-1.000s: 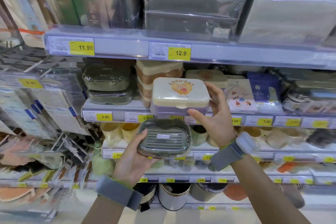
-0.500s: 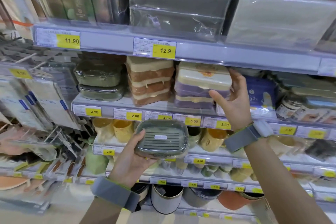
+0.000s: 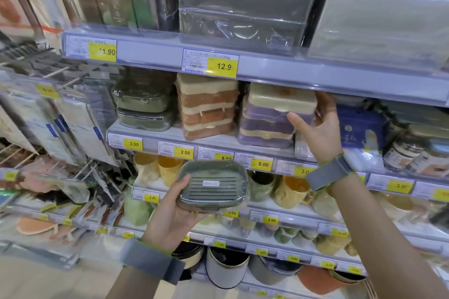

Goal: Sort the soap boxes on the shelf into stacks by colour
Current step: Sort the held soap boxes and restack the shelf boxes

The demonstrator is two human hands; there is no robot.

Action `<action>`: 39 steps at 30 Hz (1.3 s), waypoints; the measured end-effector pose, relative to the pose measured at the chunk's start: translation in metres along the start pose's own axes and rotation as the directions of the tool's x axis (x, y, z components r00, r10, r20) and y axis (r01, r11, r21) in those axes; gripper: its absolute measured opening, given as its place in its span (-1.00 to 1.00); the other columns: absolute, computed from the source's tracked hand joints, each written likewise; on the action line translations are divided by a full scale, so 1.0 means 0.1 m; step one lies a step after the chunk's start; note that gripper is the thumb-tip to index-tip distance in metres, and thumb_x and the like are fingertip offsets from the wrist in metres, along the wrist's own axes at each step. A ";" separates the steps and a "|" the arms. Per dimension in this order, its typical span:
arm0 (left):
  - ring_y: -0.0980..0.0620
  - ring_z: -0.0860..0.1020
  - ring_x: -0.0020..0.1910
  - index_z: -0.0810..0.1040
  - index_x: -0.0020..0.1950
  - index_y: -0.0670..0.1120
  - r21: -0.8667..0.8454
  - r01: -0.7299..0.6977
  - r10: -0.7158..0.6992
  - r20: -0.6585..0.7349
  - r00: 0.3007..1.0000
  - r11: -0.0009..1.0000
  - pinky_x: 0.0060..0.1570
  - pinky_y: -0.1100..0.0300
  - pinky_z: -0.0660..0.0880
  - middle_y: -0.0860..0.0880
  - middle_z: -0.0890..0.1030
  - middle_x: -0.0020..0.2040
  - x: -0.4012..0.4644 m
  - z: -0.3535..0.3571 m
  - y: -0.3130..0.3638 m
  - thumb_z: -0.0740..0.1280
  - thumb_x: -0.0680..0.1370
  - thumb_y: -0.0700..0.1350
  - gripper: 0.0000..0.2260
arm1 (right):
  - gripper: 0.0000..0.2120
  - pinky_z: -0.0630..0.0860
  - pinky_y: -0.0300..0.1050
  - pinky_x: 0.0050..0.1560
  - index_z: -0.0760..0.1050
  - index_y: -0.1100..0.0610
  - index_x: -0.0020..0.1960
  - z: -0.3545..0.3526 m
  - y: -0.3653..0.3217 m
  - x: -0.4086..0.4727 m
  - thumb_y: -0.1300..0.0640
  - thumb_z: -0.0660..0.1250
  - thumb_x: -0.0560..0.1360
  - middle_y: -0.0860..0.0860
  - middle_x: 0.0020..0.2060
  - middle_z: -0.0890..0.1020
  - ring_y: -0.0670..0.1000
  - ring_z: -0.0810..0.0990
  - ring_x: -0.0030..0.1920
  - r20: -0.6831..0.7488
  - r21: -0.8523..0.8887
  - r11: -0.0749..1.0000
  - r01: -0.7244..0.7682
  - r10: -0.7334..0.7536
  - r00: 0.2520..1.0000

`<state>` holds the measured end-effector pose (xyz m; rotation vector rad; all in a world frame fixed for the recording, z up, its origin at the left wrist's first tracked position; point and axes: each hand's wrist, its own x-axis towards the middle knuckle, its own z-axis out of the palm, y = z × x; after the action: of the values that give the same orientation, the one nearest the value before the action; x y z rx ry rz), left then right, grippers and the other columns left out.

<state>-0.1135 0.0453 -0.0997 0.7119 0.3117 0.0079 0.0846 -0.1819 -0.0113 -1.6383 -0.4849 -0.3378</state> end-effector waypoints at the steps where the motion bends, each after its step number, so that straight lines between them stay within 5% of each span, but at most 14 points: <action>1: -0.23 0.58 0.27 0.47 0.40 -0.09 0.001 0.000 0.000 -0.002 1.000 1.000 0.10 -0.13 0.61 -0.23 0.60 0.30 0.00 0.00 0.00 0.22 0.61 -0.03 -0.63 | -0.31 0.36 -0.26 0.36 0.24 0.27 0.42 0.00 -0.01 0.02 0.29 0.49 0.38 0.09 0.36 0.44 -0.10 0.43 0.35 0.004 -0.015 1.000 -0.001 0.001 1.000; 7: -0.24 0.56 0.29 0.44 0.43 -0.11 -0.026 -0.001 0.000 -0.036 0.999 1.000 0.03 -0.10 0.63 -0.24 0.58 0.32 0.02 0.01 -0.02 0.25 0.60 -0.03 -0.59 | -0.35 0.45 0.00 0.33 0.35 0.15 0.37 0.04 -0.01 0.13 0.13 0.54 0.36 0.03 0.25 0.57 -0.02 0.55 0.26 -0.015 -0.052 0.997 -0.056 0.055 0.998; 11: -0.25 0.55 0.30 0.42 0.44 -0.13 -0.025 0.002 -0.004 -0.078 0.997 1.000 0.10 -0.16 0.61 -0.24 0.58 0.32 0.03 0.01 -0.03 0.31 0.55 -0.02 -0.52 | -0.42 0.44 -0.51 0.02 0.35 0.22 0.36 0.07 0.01 0.19 0.23 0.48 0.41 0.00 0.18 0.55 -0.04 0.53 0.16 -0.039 -0.081 0.994 -0.072 0.069 0.997; 13: -0.25 0.55 0.29 0.43 0.44 -0.13 -0.028 -0.002 -0.001 -0.092 0.996 1.000 0.08 -0.16 0.62 -0.24 0.58 0.32 0.03 0.02 -0.03 0.32 0.54 -0.02 -0.52 | -0.42 0.40 -0.58 -0.05 0.32 0.25 0.37 0.09 0.01 0.20 0.26 0.46 0.42 0.04 0.24 0.52 -0.03 0.51 0.20 -0.029 -0.072 0.995 -0.073 0.071 0.997; 18: -0.25 0.54 0.31 0.41 0.46 -0.13 -0.033 -0.003 -0.001 -0.106 0.994 0.999 -0.02 -0.12 0.64 -0.24 0.57 0.33 0.02 0.02 -0.02 0.33 0.54 -0.02 -0.50 | -0.35 0.44 -0.13 0.33 0.30 0.15 0.40 0.11 0.01 0.21 0.12 0.50 0.40 0.06 0.33 0.51 0.01 0.48 0.33 0.036 -0.058 0.994 -0.097 0.099 0.994; 24: -0.25 0.54 0.32 0.42 0.45 -0.12 -0.024 -0.007 0.004 -0.104 0.995 1.000 -0.03 -0.09 0.64 -0.23 0.57 0.34 -0.01 0.02 -0.04 0.32 0.54 -0.02 -0.51 | -0.39 0.43 -0.46 0.18 0.28 0.10 0.43 0.12 0.06 0.21 0.14 0.45 0.45 -0.01 0.31 0.50 -0.10 0.48 0.27 0.040 -0.054 0.993 -0.102 0.104 0.994; 29: -0.24 0.55 0.30 0.43 0.44 -0.11 -0.006 0.002 -0.002 -0.096 0.995 1.000 0.03 -0.13 0.63 -0.23 0.59 0.32 -0.03 0.04 -0.07 0.31 0.53 -0.01 -0.52 | -0.37 0.38 -0.10 0.36 0.25 0.04 0.46 0.10 0.11 0.22 0.06 0.43 0.46 0.02 0.37 0.46 0.00 0.41 0.37 0.054 -0.062 0.991 -0.119 0.123 0.991; 33: -0.25 0.55 0.30 0.44 0.43 -0.12 -0.006 -0.003 0.003 -0.104 0.995 1.000 -0.01 -0.12 0.64 -0.24 0.59 0.31 -0.04 0.05 -0.07 0.29 0.55 -0.03 -0.55 | -0.37 0.36 -0.11 0.35 0.25 0.04 0.46 0.09 0.13 0.20 0.08 0.42 0.47 0.02 0.39 0.44 0.02 0.40 0.38 0.053 -0.066 0.989 -0.128 0.132 0.990; 39: -0.26 0.52 0.33 0.43 0.44 -0.09 -0.005 0.001 -0.001 -0.089 0.996 1.000 0.04 -0.14 0.63 -0.23 0.56 0.35 -0.04 0.05 -0.05 0.29 0.57 -0.03 -0.56 | -0.20 0.40 0.11 0.38 0.24 -0.01 0.46 0.08 0.20 0.14 -0.14 0.47 0.31 0.04 0.39 0.45 0.06 0.43 0.38 0.071 -0.011 0.991 -0.134 0.135 0.988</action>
<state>-0.1162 0.0376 -0.0983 0.7078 0.3974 0.0399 0.1063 -0.1738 -0.0227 -1.6843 -0.4247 -0.1807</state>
